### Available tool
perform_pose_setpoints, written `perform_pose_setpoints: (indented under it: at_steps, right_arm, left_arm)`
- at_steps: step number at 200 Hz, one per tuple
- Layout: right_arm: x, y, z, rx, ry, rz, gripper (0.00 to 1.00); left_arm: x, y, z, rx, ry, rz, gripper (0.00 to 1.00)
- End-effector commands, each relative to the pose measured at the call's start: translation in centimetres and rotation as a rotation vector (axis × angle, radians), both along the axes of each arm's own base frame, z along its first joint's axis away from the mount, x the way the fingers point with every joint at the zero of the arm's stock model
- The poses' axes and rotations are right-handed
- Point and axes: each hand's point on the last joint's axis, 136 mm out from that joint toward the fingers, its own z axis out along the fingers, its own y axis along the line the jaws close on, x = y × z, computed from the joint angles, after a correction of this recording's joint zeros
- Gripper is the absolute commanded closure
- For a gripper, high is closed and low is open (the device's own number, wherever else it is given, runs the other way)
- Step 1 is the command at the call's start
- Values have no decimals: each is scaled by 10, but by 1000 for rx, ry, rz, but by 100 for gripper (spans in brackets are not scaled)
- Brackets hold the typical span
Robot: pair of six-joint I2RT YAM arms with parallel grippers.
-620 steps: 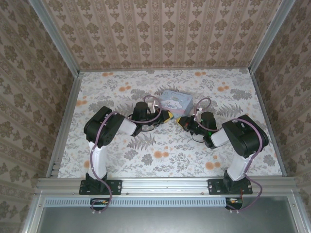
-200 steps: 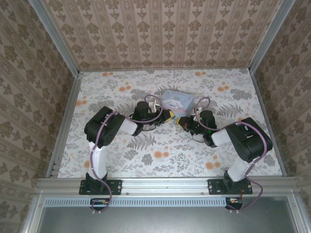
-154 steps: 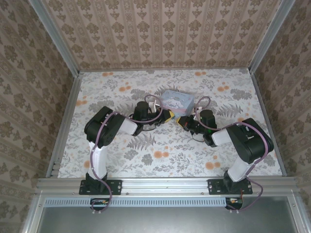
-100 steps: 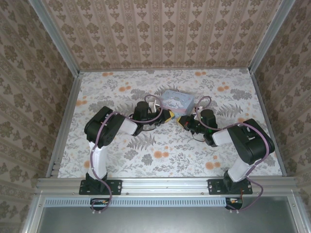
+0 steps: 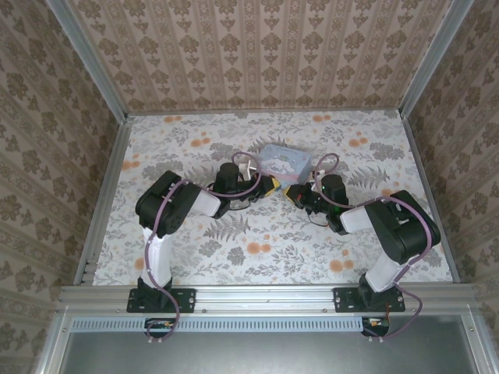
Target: Unlock a padlock with a key
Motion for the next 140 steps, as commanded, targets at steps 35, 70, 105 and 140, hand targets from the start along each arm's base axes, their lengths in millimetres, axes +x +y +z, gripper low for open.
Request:
perform_pose_setpoints:
  at_steps: [35,70,105,140]
  right_arm:
    - [20,4,20,51,-69,-25,100]
    - [25,2,24,82,-96,-56,100]
    - [33,3,33,164,-137,-78,100]
    - [38,7,36,196,-165,-56,100]
  left_arm:
    - [-8,-17,27,-88,-23,-40,100]
    - [-11,-19,29,-100,-12,-37,100]
    - [-18,-24,34,-123,10,-36,100]
    - [-24,-28,36,-122,22,-36,100]
